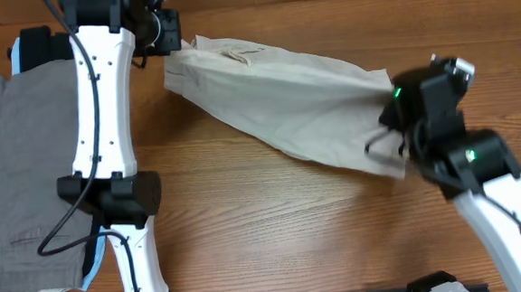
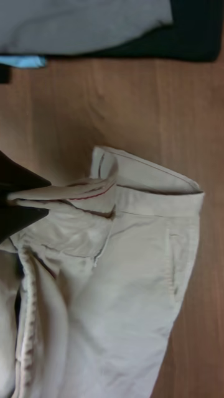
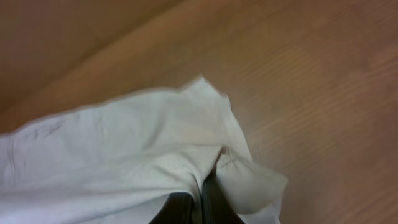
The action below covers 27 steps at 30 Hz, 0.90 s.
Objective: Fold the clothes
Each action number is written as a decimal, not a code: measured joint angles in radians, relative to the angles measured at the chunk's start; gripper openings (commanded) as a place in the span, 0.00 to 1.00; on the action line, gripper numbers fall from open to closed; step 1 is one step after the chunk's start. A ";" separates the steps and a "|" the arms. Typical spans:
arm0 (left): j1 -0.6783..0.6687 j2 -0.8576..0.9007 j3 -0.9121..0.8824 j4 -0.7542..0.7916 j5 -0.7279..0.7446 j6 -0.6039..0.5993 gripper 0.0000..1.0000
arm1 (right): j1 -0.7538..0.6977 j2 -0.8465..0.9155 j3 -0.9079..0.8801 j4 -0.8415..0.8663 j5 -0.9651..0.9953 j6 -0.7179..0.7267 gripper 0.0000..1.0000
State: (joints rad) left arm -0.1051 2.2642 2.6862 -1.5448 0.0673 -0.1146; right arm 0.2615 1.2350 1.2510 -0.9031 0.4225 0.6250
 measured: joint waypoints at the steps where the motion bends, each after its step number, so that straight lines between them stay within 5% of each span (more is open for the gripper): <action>1: -0.001 0.015 0.000 0.022 0.003 -0.005 0.04 | -0.048 0.035 0.001 0.050 -0.037 -0.040 0.04; 10: -0.016 0.169 0.000 0.243 0.010 -0.015 0.04 | -0.202 0.314 0.002 0.259 -0.229 -0.208 0.04; 12: -0.016 0.207 0.000 0.304 0.006 -0.015 0.29 | -0.203 0.372 0.002 0.278 -0.240 -0.217 0.04; 15: -0.015 0.251 0.000 0.406 -0.008 -0.017 1.00 | -0.205 0.452 0.002 0.320 -0.243 -0.223 0.56; 17: -0.014 0.274 0.000 0.475 -0.016 -0.017 1.00 | -0.209 0.494 0.002 0.351 -0.243 -0.229 0.85; 20: -0.011 0.286 0.000 0.544 -0.020 -0.018 1.00 | -0.214 0.535 0.002 0.372 -0.242 -0.233 1.00; 27: -0.010 0.282 0.054 0.399 0.014 -0.008 1.00 | -0.214 0.504 0.046 0.157 -0.326 -0.240 1.00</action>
State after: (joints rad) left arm -0.1154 2.5465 2.7403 -1.1454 0.0818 -0.1226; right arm 0.0471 1.7393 1.2968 -0.7460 0.0963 0.3855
